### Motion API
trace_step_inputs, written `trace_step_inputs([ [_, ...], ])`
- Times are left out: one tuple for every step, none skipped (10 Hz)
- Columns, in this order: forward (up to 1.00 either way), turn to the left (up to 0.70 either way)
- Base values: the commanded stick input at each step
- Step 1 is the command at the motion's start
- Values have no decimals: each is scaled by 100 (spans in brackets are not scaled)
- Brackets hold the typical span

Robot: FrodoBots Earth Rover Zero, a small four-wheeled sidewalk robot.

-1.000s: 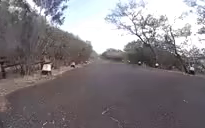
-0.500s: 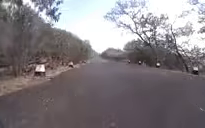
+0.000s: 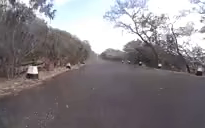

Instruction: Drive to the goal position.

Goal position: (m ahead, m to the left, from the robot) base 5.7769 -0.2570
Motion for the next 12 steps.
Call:
trace_step_inputs([
  [70,0],
  [70,0],
  [70,0],
  [70,0],
  [70,0],
  [70,0],
  [70,0],
  [70,0],
  [70,0],
  [70,0],
  [70,0],
  [70,0],
])
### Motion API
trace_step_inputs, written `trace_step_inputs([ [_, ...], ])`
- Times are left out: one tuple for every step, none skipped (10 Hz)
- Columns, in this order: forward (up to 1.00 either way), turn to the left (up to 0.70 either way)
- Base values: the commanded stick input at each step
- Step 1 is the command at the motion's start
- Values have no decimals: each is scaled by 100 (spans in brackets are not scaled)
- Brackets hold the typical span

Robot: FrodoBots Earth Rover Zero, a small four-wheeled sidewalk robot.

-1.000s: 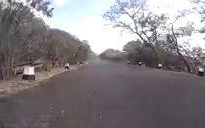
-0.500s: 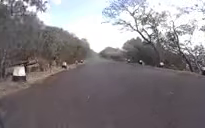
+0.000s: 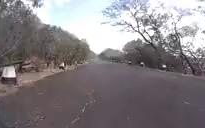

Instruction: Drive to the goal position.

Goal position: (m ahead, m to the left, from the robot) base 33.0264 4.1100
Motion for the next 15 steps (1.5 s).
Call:
trace_step_inputs([
  [70,0],
  [70,0],
  [70,0],
  [70,0],
  [70,0],
  [70,0],
  [70,0],
  [70,0],
  [70,0],
  [70,0],
  [70,0],
  [70,0],
  [70,0],
  [70,0],
  [70,0],
])
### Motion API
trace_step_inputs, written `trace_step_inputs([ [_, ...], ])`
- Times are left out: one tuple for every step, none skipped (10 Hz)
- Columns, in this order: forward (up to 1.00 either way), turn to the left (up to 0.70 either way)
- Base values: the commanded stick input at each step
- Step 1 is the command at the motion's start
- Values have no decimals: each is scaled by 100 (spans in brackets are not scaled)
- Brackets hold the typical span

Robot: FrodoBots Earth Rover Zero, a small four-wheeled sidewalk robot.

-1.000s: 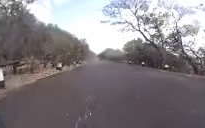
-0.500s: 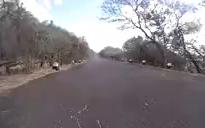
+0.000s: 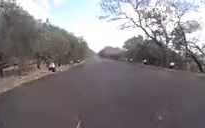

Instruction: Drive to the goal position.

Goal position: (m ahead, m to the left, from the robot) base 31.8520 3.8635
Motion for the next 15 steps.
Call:
trace_step_inputs([
  [70,0],
  [70,0],
  [70,0],
  [70,0],
  [70,0],
  [70,0],
  [70,0],
  [70,0],
  [70,0],
  [70,0],
  [70,0],
  [70,0],
  [70,0],
  [70,0],
  [70,0],
])
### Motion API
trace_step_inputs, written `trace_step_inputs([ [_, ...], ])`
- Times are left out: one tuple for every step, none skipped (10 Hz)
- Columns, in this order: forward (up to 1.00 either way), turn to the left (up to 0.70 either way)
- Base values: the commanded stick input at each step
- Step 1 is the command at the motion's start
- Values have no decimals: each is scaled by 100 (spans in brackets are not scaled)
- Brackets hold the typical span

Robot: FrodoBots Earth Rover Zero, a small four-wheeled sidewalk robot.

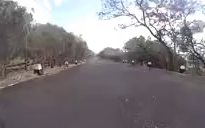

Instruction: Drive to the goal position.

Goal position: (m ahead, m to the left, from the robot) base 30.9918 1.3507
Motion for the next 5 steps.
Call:
trace_step_inputs([
  [70,0],
  [70,0],
  [70,0],
  [70,0],
  [70,0],
])
